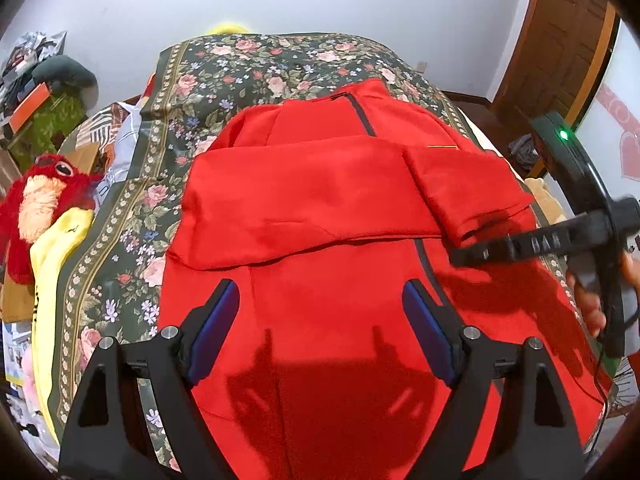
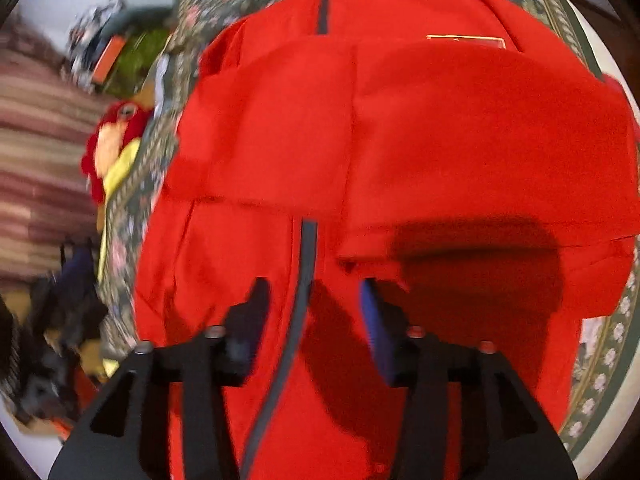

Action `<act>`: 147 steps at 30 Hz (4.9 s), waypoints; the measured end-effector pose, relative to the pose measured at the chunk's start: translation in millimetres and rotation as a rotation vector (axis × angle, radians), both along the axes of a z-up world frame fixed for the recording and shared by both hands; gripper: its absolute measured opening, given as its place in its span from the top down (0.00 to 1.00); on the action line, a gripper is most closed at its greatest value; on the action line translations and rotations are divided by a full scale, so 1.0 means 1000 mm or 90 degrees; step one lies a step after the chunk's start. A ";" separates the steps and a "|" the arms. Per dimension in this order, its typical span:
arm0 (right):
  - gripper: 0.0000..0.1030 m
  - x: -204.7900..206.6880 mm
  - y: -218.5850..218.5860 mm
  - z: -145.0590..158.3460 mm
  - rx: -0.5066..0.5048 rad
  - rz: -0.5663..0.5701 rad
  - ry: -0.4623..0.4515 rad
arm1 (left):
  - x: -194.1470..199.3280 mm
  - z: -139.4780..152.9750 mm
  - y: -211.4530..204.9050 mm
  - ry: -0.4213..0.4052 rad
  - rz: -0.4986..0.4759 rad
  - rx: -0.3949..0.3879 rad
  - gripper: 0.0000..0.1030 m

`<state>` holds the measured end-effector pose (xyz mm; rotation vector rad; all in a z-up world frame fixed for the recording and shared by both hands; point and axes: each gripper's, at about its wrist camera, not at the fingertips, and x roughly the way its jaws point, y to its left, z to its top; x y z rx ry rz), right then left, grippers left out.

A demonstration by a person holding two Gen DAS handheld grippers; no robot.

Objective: Fold large clothes

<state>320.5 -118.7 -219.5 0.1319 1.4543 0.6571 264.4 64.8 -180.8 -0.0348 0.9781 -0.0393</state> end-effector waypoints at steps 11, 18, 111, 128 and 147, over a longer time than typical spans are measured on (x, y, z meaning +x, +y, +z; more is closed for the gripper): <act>0.41 -0.010 -0.103 0.051 -0.004 -0.084 -0.140 | 0.038 0.017 -0.077 -0.012 -0.084 0.038 0.19; 0.41 -0.018 -0.184 0.075 -0.058 -0.220 -0.253 | 0.080 0.006 -0.162 0.020 -0.182 0.029 0.19; 0.14 0.005 -0.063 -0.017 -0.154 -0.120 -0.186 | 0.165 -0.109 0.101 0.075 0.225 -0.387 0.93; 0.14 0.014 -0.060 0.003 -0.137 -0.144 -0.205 | 0.083 0.038 0.128 -0.140 0.176 -0.007 0.93; 0.14 0.008 -0.067 0.001 -0.156 -0.120 -0.188 | 0.056 -0.099 0.160 0.141 0.190 0.066 0.56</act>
